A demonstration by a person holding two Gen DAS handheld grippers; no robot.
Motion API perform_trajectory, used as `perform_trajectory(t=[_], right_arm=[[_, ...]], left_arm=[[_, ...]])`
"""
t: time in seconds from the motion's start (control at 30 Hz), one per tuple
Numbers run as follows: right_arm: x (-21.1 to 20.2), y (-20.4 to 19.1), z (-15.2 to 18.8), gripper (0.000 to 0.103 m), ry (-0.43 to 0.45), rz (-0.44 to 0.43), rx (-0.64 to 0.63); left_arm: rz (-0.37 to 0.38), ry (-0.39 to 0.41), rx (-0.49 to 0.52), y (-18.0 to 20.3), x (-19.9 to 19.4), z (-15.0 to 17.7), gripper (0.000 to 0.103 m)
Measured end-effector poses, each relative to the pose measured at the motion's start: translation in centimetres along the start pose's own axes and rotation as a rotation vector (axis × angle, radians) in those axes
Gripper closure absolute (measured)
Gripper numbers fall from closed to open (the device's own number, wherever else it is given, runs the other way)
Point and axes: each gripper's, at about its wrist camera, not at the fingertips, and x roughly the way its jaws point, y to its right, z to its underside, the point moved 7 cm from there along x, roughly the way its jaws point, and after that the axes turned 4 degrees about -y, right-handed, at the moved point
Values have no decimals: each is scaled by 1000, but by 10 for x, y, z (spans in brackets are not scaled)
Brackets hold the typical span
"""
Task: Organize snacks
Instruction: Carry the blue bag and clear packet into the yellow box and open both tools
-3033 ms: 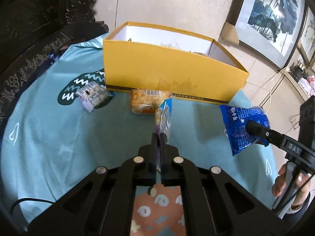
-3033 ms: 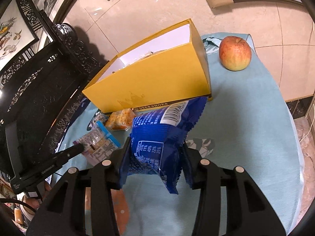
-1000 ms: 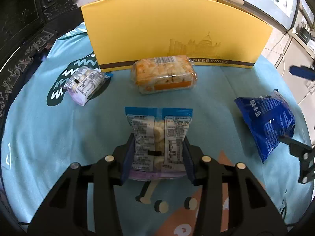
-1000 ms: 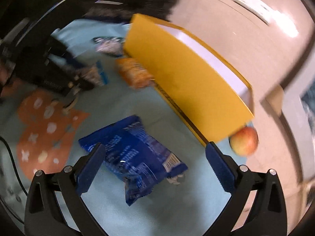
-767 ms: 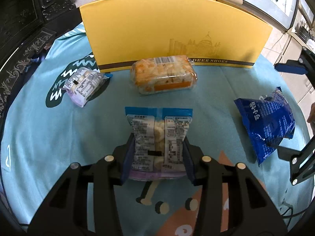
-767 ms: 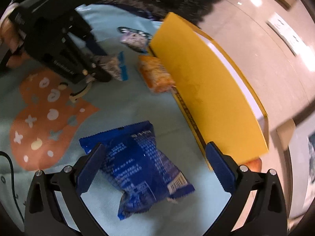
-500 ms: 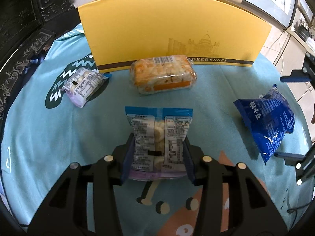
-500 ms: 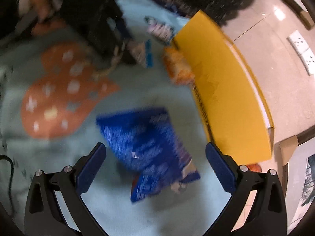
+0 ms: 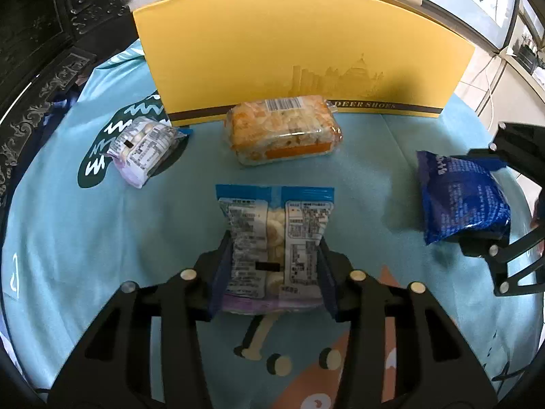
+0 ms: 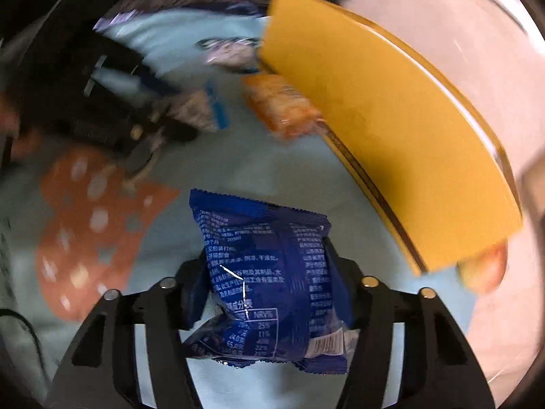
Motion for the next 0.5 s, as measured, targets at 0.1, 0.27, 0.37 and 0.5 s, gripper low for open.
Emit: perform_trajectory(t=[0.1, 0.27, 0.37, 0.5], right_arm=[[-15, -2, 8, 47, 37, -12, 95], [-46, -3, 13, 47, 101, -12, 210], [-61, 4, 8, 47, 128, 14, 266], [-88, 27, -4, 47, 209, 62, 385]], left_arm=[[16, 24, 2, 4, -10, 1, 60], [11, 76, 15, 11, -35, -2, 60], [5, 109, 21, 16, -54, -7, 60], [-23, 154, 7, 18, -79, -27, 60]])
